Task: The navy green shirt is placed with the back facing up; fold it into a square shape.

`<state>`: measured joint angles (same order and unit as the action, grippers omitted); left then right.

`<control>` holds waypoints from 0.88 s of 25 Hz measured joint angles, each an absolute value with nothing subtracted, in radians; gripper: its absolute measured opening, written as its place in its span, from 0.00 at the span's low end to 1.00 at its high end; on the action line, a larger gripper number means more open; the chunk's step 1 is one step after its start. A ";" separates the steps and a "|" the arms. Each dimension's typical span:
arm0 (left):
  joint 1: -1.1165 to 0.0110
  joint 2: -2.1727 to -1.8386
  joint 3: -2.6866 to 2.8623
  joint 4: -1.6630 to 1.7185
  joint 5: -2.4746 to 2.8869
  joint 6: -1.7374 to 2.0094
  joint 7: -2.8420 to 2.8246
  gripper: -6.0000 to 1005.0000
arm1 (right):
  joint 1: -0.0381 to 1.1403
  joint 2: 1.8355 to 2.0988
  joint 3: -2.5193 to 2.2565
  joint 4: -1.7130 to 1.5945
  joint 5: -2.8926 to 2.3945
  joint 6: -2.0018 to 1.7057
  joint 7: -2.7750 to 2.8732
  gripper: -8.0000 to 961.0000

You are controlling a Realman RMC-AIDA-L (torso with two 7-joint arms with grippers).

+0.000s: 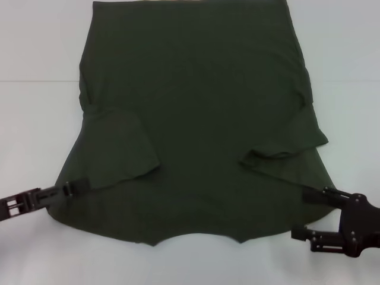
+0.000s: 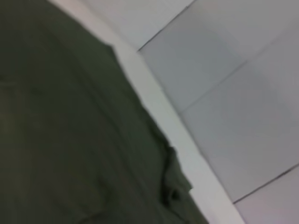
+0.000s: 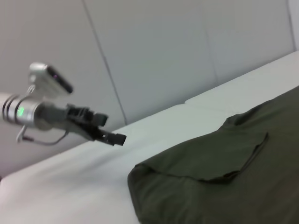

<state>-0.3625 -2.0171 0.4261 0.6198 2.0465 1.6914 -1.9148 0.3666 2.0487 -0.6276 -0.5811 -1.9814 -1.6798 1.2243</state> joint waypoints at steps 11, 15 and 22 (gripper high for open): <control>-0.430 -1.976 0.447 0.720 2.300 1.527 -2.227 0.88 | 0.349 2.073 -0.626 -0.580 -2.007 -1.676 1.083 0.98; -0.462 -1.986 0.463 0.715 2.354 1.478 -2.237 0.88 | 0.348 2.074 -0.624 -0.575 -2.008 -1.667 1.086 0.98; -0.473 -1.984 0.514 0.714 2.358 1.421 -2.253 0.88 | 0.348 2.074 -0.632 -0.569 -2.009 -1.657 1.086 0.98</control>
<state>-0.4730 -1.9844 0.5141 0.7144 2.3583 1.4211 -2.2532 0.3477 2.0739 -0.6318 -0.5690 -2.0094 -1.6571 1.0858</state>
